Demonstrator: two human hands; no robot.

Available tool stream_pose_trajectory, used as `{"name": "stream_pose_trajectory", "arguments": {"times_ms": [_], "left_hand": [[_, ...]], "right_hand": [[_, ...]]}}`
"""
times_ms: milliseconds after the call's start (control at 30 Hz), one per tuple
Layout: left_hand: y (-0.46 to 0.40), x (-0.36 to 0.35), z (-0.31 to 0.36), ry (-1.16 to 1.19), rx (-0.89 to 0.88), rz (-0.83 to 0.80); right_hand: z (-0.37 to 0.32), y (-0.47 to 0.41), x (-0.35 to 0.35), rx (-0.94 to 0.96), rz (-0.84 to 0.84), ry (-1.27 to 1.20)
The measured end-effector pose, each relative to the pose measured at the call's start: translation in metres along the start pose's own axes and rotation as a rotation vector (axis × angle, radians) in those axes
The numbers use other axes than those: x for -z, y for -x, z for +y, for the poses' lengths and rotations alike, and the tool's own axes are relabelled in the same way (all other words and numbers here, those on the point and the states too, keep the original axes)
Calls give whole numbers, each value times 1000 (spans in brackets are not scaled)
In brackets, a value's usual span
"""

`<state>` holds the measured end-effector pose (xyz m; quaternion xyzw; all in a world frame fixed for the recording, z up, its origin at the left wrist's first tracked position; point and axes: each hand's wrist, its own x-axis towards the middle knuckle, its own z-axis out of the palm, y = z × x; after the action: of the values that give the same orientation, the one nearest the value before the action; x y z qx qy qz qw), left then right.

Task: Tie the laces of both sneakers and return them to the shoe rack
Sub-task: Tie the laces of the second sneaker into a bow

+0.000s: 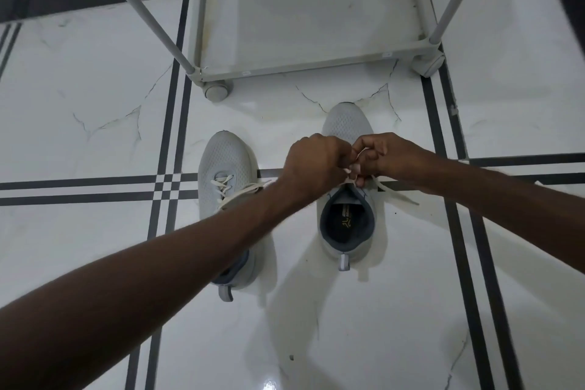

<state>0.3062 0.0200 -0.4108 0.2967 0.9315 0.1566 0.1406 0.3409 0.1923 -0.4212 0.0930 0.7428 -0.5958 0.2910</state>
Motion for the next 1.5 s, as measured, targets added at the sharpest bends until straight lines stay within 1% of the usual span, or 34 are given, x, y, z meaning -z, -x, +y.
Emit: {"name": "stream_pose_trajectory", "arguments": {"times_ms": [67,133,233,300,367,433,467,533,567,600,667,700,767,867,967,1067,1167,1233,1267,1333,1400,1500], "left_hand": [[3,-7,9,-104,-18,56],[4,-9,14,-126,-29,113],[5,-13,16,-56,0,206],[5,-17,15,15,33,237],[6,-20,12,96,46,265],[7,-22,9,126,27,277],[8,-23,8,138,15,277],[9,-23,5,215,25,288],[10,-23,3,262,53,298],[11,-22,1,294,86,297],[12,-20,-2,279,133,251],[13,-19,-2,228,137,226],[18,-15,2,97,100,198],[25,-11,5,-30,20,122],[24,-7,8,-228,43,5],[25,-5,17,-385,-4,-39],[35,-3,0,-479,-21,-74],[47,-7,-17,-500,-6,-97],[50,-8,-22,-484,-5,-104],[54,-10,-26,-441,13,-155],[50,-12,-27,-419,16,-169],[48,-14,-28,-417,18,-129]], "right_hand": [[-2,-3,3,-12,-5,52],[-4,-6,7,-28,-1,105],[-7,-6,12,-68,-25,70],[-8,-4,14,-84,-70,32],[-7,-4,14,-92,-71,42],[-4,-2,11,-93,-71,12],[-3,0,9,-96,-59,-44],[-1,4,3,-77,30,-121],[0,4,1,-20,105,-57],[1,3,0,75,186,124],[5,1,-1,279,278,566],[7,1,-2,353,287,694],[11,2,-4,450,265,811],[17,4,3,487,229,910],[21,2,4,501,193,992],[24,0,3,524,156,1023],[37,2,19,417,123,1122],[52,7,27,328,121,1175],[56,7,27,315,133,1195],[59,5,21,301,105,1210],[56,3,18,286,90,1218],[50,5,18,281,109,1234]]}}
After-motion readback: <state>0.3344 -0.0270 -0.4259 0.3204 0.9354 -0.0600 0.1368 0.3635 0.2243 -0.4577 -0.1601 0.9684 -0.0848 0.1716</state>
